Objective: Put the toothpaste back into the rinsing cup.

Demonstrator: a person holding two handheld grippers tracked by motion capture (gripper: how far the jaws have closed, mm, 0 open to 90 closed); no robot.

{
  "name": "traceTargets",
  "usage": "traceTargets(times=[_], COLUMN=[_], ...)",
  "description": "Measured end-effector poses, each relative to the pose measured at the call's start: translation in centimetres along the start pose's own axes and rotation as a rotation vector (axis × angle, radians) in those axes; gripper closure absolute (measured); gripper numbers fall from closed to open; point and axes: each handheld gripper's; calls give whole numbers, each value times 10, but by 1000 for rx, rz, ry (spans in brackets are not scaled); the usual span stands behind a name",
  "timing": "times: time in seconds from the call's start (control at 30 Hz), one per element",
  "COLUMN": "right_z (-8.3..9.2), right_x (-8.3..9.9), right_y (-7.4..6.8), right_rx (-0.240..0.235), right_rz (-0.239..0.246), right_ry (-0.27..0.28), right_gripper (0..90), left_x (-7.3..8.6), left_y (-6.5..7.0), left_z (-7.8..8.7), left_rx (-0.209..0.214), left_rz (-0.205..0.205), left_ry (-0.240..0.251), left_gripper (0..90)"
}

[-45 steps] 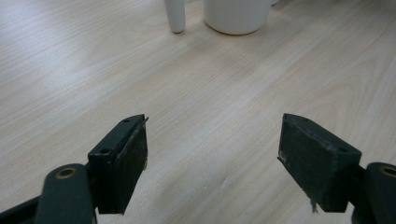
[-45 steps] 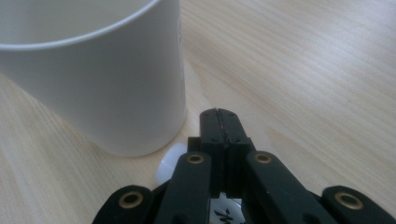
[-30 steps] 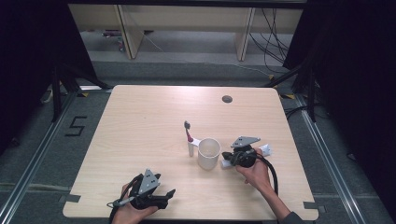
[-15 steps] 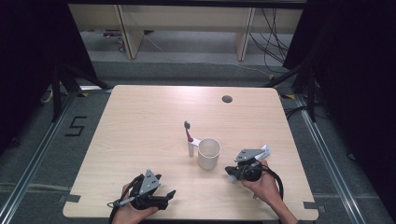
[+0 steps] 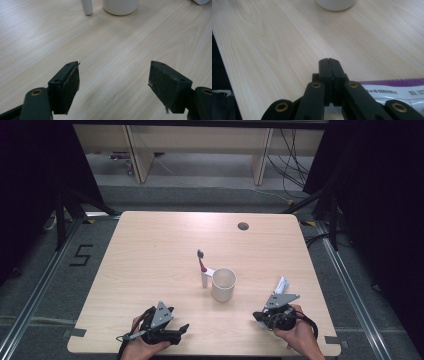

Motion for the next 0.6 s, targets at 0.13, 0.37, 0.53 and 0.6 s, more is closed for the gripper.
traceTargets(times=[0.13, 0.37, 0.53, 0.6], right_z=[8, 19, 27, 32], right_x=[10, 25, 36, 40], right_y=[-1, -2, 2, 3], right_rx=[7, 35, 39, 51], right_rz=[3, 9, 18, 4], right_ry=[-21, -49, -48, -64], right_gripper=[897, 897, 897, 897], left_x=[0, 0, 0, 0], left_y=[0, 0, 0, 0], left_z=[-1, -1, -1, -1], left_rx=[-4, 4, -6, -4], left_rz=[-4, -9, -21, -23], left_ry=[-5, -9, -25, -25], left_gripper=[245, 245, 246, 245])
Point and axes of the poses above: each handheld gripper's, and its own axes: z roughly backward along the jaws, x roughly out of its underside, y roughly to its right, and after that the axes turned 2 degrees about -y, right-handed
